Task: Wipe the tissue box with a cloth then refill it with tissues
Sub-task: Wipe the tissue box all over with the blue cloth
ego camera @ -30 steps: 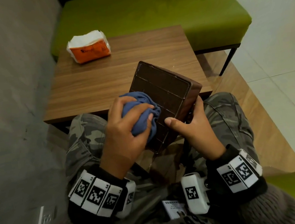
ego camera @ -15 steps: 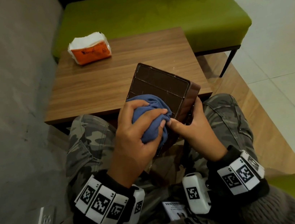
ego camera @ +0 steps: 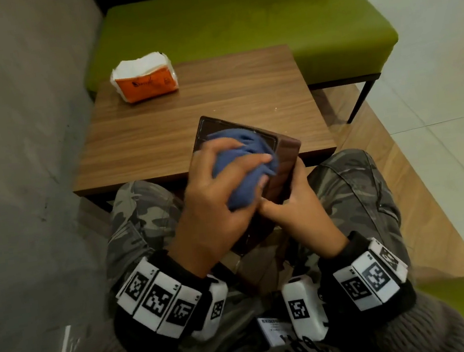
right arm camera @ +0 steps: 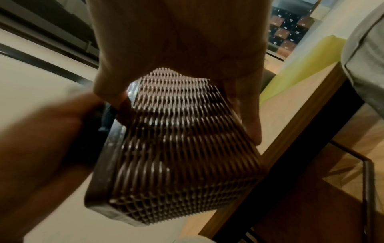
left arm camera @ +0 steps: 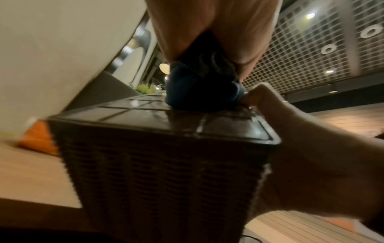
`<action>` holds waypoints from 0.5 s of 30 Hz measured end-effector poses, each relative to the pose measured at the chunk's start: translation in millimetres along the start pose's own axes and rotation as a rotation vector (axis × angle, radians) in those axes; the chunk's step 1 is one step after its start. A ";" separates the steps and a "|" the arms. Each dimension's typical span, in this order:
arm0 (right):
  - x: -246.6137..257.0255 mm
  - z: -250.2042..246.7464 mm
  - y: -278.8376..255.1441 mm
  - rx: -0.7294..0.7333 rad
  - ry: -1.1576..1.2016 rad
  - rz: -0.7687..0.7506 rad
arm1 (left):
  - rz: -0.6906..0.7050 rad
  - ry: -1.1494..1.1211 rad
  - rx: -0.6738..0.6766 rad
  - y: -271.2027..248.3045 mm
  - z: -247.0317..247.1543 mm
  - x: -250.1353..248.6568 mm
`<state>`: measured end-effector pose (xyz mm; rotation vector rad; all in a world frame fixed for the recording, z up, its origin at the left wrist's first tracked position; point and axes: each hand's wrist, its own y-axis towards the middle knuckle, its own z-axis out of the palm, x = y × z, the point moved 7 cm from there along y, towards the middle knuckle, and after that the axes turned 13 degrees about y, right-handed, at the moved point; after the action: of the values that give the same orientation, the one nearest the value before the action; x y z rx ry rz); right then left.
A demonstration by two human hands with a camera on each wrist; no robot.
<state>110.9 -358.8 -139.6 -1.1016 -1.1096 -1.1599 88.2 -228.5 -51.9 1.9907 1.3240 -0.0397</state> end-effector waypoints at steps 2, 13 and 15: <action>1.1 -1.4 -0.6 0.007 0.006 -0.005 | 0.099 0.054 0.044 3.0 3.1 -6.5; -4.1 -3.2 6.6 0.066 0.003 0.035 | 0.146 0.119 0.021 -1.0 18.2 -11.0; -4.0 -5.6 5.6 0.066 0.000 0.039 | 0.153 0.159 0.020 7.9 17.3 0.7</action>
<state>116.6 -363.5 -144.6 -1.0679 -1.1143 -1.0859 101.0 -239.7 -60.4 2.1427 1.2678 0.1813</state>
